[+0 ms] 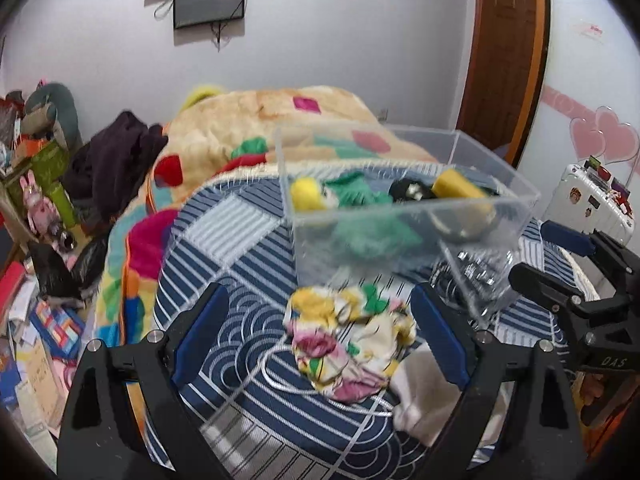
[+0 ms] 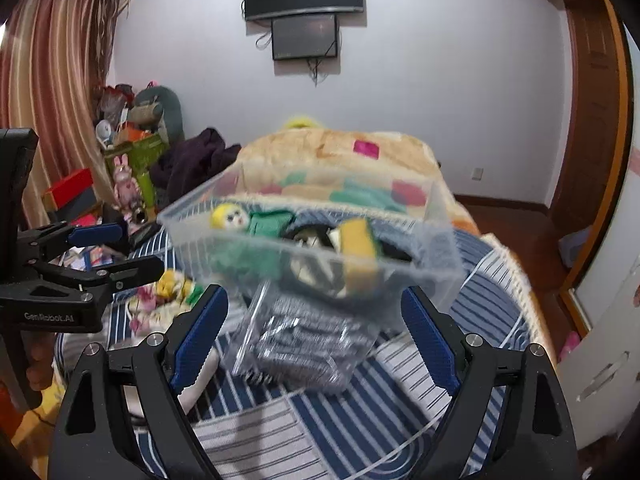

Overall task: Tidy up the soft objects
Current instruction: 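Grasp the bagged silver scrubber with the right tool while the left tool grasps the floral cloth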

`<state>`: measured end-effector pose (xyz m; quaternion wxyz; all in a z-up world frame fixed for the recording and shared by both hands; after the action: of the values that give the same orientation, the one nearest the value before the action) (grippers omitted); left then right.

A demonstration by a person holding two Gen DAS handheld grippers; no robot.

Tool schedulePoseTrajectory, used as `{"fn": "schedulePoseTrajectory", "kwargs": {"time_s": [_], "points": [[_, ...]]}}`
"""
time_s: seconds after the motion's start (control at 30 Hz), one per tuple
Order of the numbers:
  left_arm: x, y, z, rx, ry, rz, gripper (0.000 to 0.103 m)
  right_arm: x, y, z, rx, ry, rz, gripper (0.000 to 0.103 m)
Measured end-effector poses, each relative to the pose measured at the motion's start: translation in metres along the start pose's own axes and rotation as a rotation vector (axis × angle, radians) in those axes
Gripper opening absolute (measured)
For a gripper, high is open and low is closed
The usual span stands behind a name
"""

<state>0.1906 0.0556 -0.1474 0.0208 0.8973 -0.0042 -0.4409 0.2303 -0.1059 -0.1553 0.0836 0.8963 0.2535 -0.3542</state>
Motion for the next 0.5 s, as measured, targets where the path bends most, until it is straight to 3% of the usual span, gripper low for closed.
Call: {"fn": "schedulePoseTrajectory", "kwargs": {"time_s": [0.23, 0.37, 0.43, 0.5], "points": [[0.027, 0.000, 0.014, -0.041, -0.086, 0.063, 0.090, 0.027, 0.001, 0.017, 0.034, -0.099, -0.034, 0.087], [0.038, 0.008, 0.016, -0.039, -0.119, 0.107, 0.075, 0.034, -0.001, 0.023, 0.030, -0.135, -0.048, 0.086], [0.039, 0.011, 0.016, -0.037, -0.115, 0.109, 0.072, 0.034, -0.002, 0.025, 0.034, -0.138, -0.049, 0.081], [0.039, 0.013, 0.016, -0.032, -0.115, 0.123, 0.064, 0.033, -0.003, 0.027, 0.037, -0.145, -0.059, 0.068]]}}
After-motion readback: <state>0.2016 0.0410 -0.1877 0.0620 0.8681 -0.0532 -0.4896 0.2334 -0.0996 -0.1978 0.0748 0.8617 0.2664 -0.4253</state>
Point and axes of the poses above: each gripper's, at about its wrist camera, not at the fingertips, and x roughly the way its jaws point, y to its right, z to its underside, the point moved 8 cm from there along x, roughly the way its jaws point, and after that the axes turned 11 degrees about -y, right-handed, at the moved point
